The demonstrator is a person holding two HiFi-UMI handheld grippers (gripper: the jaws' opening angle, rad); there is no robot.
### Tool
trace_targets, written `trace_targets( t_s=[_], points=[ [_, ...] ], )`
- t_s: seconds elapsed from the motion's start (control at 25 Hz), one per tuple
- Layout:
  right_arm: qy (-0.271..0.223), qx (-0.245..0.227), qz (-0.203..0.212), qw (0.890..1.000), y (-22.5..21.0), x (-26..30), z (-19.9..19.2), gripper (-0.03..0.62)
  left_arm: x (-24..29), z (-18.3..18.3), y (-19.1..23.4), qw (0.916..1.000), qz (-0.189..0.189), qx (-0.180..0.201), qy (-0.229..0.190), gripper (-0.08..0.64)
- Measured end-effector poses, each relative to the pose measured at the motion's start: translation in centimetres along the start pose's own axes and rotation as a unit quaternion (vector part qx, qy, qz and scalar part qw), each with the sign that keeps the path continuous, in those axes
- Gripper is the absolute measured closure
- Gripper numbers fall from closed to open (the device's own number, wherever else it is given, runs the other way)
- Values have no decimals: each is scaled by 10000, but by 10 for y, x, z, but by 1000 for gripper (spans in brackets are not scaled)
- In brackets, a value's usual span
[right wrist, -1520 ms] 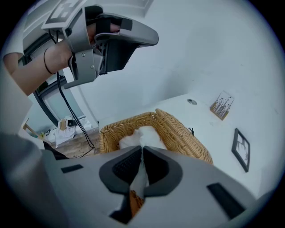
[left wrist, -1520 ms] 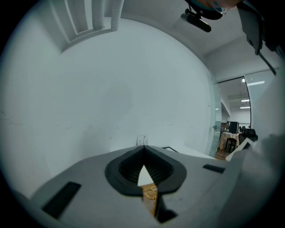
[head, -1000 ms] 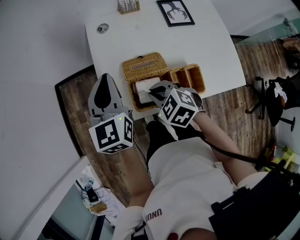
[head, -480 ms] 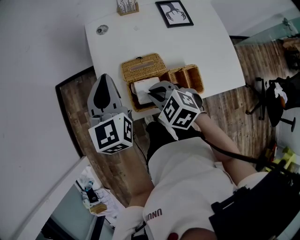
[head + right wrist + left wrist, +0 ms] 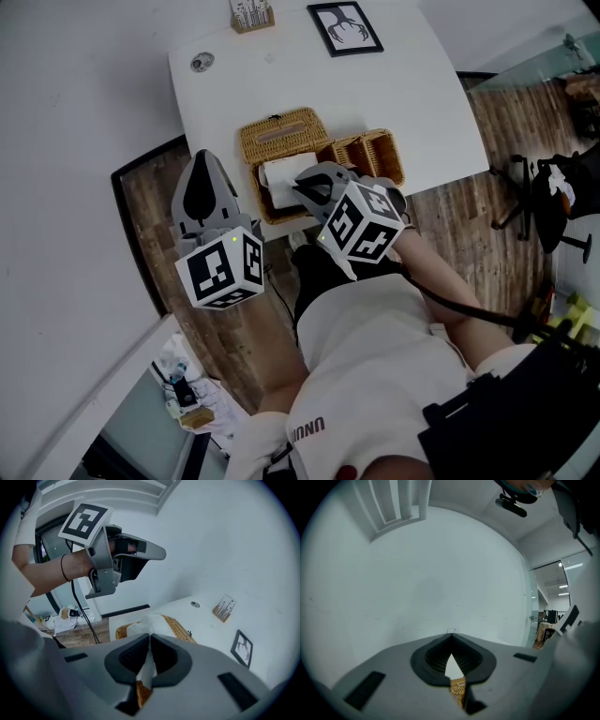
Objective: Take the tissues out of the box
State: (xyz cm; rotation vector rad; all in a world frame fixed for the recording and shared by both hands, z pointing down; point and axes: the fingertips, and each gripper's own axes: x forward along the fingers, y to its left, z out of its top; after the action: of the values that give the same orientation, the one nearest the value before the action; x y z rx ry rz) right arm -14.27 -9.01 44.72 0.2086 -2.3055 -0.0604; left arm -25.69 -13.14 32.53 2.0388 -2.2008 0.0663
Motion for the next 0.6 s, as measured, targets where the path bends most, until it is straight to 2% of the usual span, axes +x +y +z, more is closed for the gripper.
trace_targets(
  t_s=[0.6],
  points=[
    [-316,-91,-341,9989,-14,-24,17,567,-3,5,-7,10000,8,45,-65,548]
  ],
)
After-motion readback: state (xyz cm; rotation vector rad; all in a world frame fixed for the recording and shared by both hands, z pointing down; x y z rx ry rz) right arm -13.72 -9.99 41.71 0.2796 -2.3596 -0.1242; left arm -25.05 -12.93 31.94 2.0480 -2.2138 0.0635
